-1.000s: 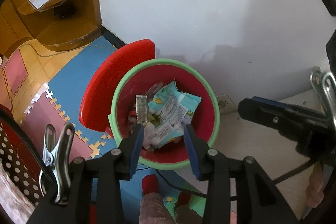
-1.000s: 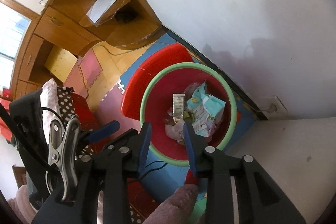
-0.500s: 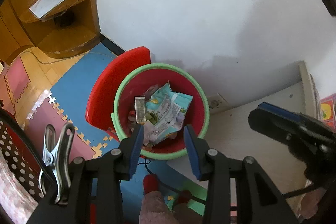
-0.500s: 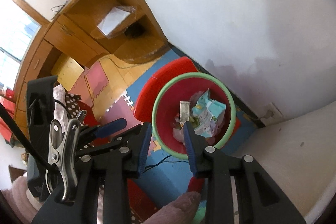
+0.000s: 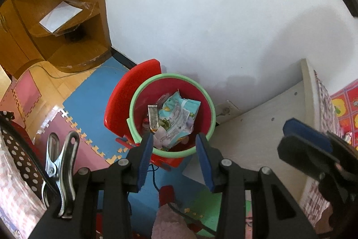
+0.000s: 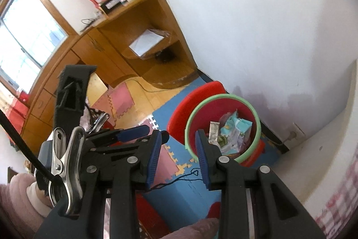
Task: Collect trash
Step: 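Move both open tools back toward the remaining items on the bed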
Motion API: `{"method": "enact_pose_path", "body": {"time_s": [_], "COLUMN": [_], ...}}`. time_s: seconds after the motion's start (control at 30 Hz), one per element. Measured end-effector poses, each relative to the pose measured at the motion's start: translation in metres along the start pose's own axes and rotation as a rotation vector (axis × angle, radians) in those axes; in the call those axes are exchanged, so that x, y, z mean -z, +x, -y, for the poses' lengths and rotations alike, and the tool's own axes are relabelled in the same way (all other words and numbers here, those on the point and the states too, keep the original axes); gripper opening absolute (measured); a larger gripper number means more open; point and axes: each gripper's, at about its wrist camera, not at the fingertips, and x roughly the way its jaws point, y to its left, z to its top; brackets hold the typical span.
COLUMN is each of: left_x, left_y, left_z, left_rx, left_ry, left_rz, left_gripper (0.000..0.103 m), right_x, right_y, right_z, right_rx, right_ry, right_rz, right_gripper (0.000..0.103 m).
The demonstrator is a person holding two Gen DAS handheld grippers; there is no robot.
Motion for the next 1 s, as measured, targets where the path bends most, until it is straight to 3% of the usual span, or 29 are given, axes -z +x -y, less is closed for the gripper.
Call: {"method": "enact_pose_path", "body": {"time_s": [0.57,1.0], "left_x": [0.045,0.101], "left_y": [-0.093,-0.152], "left_z": [0.055,0.144], "left_rx": [-0.017,0.026], "left_ry": [0.067,0.199], "left_rz": [0.113,0.152], "left_gripper": [0.041,0.041], "right_x": [0.058,0.130], "right_y": [-0.127,-0.245], "right_z": [-0.020,-0.001], "right_rx": [-0.049,-0.001], "right_ry": [-0.055,0.002], "right_rz": [0.185,0.336], "right_gripper": [0.032,0.032]}}
